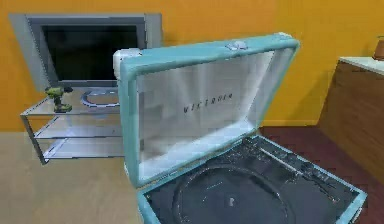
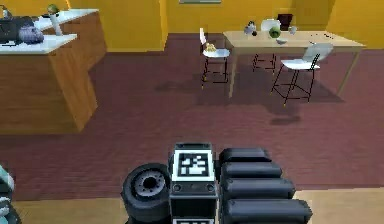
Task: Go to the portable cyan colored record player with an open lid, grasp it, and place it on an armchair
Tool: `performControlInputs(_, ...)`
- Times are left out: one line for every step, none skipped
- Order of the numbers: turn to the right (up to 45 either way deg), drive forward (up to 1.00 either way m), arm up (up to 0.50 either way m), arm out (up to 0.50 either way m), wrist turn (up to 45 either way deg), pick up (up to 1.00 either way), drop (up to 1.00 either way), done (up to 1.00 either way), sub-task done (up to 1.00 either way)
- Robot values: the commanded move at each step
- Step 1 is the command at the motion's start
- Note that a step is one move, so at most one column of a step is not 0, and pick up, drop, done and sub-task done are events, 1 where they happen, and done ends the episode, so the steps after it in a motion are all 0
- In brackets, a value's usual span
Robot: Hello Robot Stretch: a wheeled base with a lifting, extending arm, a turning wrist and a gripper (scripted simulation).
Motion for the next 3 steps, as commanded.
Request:
performControlInputs(-45.0, 0.0, 0.0, 0.0, 0.0, 0.0, 0.0, 0.0, 0.0)
performControlInputs(-45.0, 0.0, 0.0, 0.0, 0.0, 0.0, 0.0, 0.0, 0.0)
performControlInputs(0.0, 1.0, 0.0, 0.0, 0.0, 0.0, 0.0, 0.0, 0.0)
